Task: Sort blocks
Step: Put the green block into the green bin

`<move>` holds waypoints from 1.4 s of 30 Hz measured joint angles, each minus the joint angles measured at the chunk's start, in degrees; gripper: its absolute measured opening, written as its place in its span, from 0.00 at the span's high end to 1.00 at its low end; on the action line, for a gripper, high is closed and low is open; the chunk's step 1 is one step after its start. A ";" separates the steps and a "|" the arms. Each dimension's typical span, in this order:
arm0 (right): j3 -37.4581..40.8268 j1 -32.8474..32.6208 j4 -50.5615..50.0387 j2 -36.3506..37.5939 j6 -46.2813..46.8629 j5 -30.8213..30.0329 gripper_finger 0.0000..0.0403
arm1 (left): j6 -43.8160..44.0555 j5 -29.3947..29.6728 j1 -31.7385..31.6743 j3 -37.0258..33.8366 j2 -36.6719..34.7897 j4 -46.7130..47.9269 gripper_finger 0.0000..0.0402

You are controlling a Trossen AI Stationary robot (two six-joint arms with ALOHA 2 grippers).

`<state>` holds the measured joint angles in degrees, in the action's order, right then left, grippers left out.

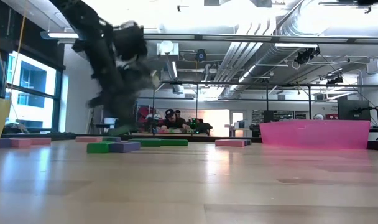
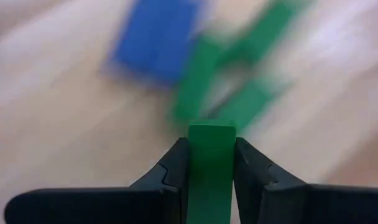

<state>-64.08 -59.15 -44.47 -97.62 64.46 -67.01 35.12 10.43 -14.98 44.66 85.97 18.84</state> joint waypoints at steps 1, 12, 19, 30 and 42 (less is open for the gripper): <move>0.60 0.49 -0.22 -0.02 1.61 -0.32 0.64 | -0.58 -0.89 1.75 0.00 -0.65 -3.97 0.85; 6.39 8.09 3.84 1.01 8.16 -4.77 0.45 | -16.71 -6.18 20.00 0.13 0.01 -46.51 0.86; 7.35 13.48 22.75 1.09 -18.03 -0.38 0.30 | -27.16 -5.44 27.98 3.03 5.33 -57.55 0.86; 7.30 21.57 48.69 1.33 -45.32 9.64 0.30 | -35.23 -5.15 31.80 13.75 15.99 -57.99 0.85; 7.16 20.85 52.69 1.33 -47.87 13.19 0.73 | -36.04 -5.41 32.46 14.84 16.94 -57.43 0.83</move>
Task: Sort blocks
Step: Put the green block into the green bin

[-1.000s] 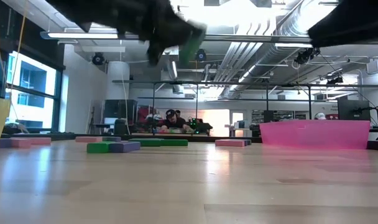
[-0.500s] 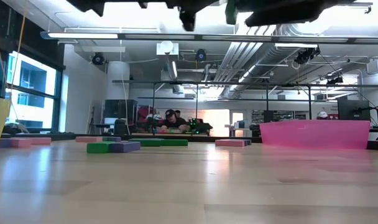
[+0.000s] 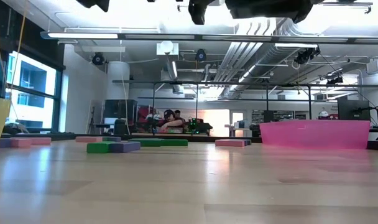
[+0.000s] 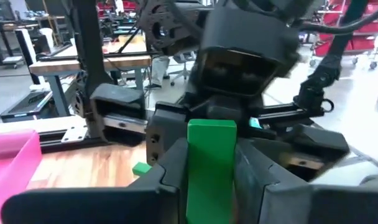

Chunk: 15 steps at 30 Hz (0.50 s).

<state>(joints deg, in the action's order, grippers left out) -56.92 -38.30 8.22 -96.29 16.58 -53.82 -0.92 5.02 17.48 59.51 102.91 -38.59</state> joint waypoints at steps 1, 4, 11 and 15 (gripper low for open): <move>-0.06 -0.06 0.19 0.00 0.32 0.29 0.79 | -0.32 0.01 0.09 0.00 0.00 0.14 0.82; -0.09 -0.27 -0.92 0.26 1.09 0.15 0.82 | -2.16 -0.26 0.08 0.06 -0.04 0.94 0.79; -0.24 -0.86 -19.46 7.32 12.08 0.51 0.82 | 1.55 3.91 0.28 -0.04 0.03 7.08 0.64; -0.20 1.31 -39.01 14.70 23.33 0.53 0.82 | 5.58 7.68 0.61 -0.04 -0.04 12.34 0.59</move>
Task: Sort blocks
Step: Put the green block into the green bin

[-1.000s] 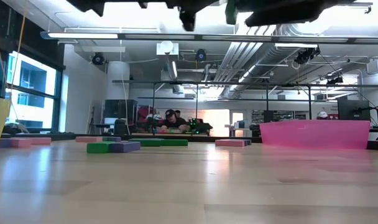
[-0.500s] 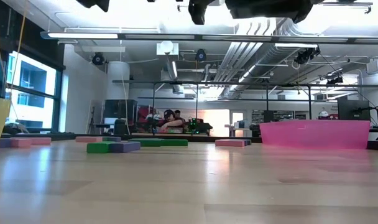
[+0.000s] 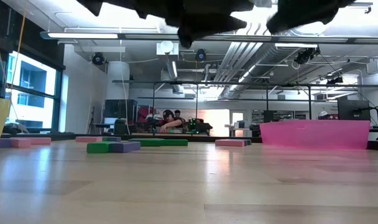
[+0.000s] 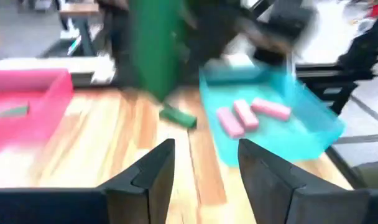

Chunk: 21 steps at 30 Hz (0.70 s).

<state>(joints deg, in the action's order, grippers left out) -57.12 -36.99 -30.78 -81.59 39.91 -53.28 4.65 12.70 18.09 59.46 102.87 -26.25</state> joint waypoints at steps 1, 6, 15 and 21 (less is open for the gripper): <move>-0.04 1.15 -4.74 2.05 2.95 0.31 0.82 | 1.29 0.35 0.24 0.00 0.00 1.04 0.58; -0.02 11.56 -27.48 9.33 12.65 6.95 0.82 | 5.19 0.78 1.94 -0.01 0.02 2.89 0.58; 3.45 49.97 -33.14 10.63 -8.48 30.64 0.82 | 3.82 5.99 6.37 0.00 0.02 2.41 0.58; 6.64 72.97 -27.98 7.53 -21.78 41.50 0.82 | 3.75 7.21 8.11 0.00 0.02 2.50 0.58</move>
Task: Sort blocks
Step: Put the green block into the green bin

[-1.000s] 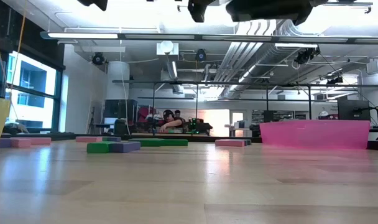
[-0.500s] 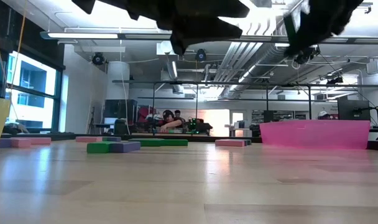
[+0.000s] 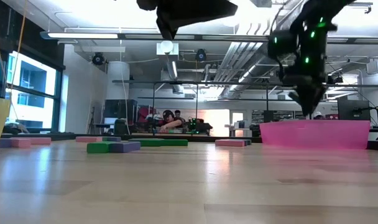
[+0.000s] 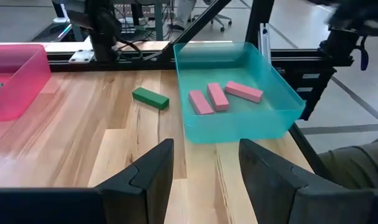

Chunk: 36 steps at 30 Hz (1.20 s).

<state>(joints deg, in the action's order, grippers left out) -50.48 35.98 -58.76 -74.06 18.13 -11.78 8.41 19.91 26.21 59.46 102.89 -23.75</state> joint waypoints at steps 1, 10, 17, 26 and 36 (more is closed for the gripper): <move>0.02 2.54 0.16 -0.83 -0.98 0.44 0.82 | -0.01 0.22 0.22 0.00 0.00 -0.02 0.58; 0.02 11.35 2.56 -11.13 -5.73 3.03 0.82 | -0.05 0.41 0.53 -0.01 0.00 0.00 0.58; 0.02 13.60 2.58 -17.04 -6.21 3.05 0.74 | -0.05 0.49 0.71 -0.02 0.00 0.02 0.58; -0.57 16.29 1.80 -19.66 -7.48 4.63 0.73 | -0.05 0.45 0.84 0.00 0.00 0.05 0.58; -7.86 14.92 -8.09 -18.54 -7.33 3.11 0.64 | 1.10 0.45 0.84 0.00 -0.04 0.44 0.58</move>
<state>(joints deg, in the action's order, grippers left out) -58.35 50.89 -66.85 -92.60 10.80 -8.67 9.51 20.36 27.05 59.46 102.85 -23.31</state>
